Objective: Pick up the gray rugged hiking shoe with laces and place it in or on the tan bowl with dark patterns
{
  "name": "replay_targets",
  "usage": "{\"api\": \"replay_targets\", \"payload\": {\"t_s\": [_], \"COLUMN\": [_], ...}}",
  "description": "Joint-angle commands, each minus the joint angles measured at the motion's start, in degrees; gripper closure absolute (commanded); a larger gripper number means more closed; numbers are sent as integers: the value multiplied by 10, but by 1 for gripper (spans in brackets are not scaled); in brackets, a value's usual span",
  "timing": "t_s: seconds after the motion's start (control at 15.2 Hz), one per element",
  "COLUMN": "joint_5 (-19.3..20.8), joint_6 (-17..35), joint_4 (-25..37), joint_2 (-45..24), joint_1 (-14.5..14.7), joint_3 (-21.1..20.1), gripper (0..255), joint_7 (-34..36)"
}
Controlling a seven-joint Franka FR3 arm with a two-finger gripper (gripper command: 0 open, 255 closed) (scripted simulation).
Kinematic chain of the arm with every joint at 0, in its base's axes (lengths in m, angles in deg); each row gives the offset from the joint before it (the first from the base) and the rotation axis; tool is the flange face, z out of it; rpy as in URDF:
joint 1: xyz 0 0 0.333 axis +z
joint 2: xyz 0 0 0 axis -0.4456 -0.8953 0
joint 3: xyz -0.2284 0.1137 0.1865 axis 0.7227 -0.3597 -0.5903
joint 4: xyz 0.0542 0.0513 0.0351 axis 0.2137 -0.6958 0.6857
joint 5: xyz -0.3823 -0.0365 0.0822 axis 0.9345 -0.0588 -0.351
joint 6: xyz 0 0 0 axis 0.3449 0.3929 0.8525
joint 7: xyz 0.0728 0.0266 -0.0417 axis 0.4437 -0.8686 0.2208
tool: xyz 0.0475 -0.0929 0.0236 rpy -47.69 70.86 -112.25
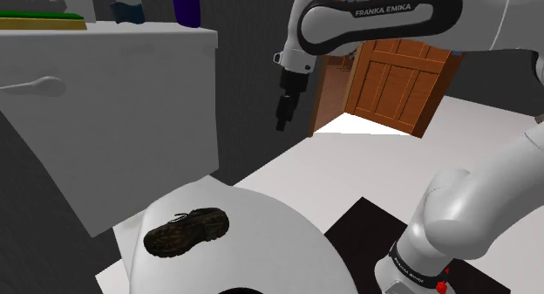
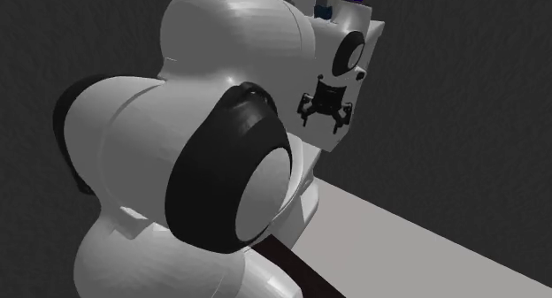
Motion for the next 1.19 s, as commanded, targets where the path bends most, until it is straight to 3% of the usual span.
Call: {"api": "replay_targets", "payload": {"t_s": [0.0,1.12], "joint_5": [-13,-87], "joint_6": [13,33], "joint_4": [17,225], "joint_2": [-39,-337], "joint_1": [12,92], "joint_3": [-1,-68], "gripper": [0,0], "joint_7": [-29,-221]}}
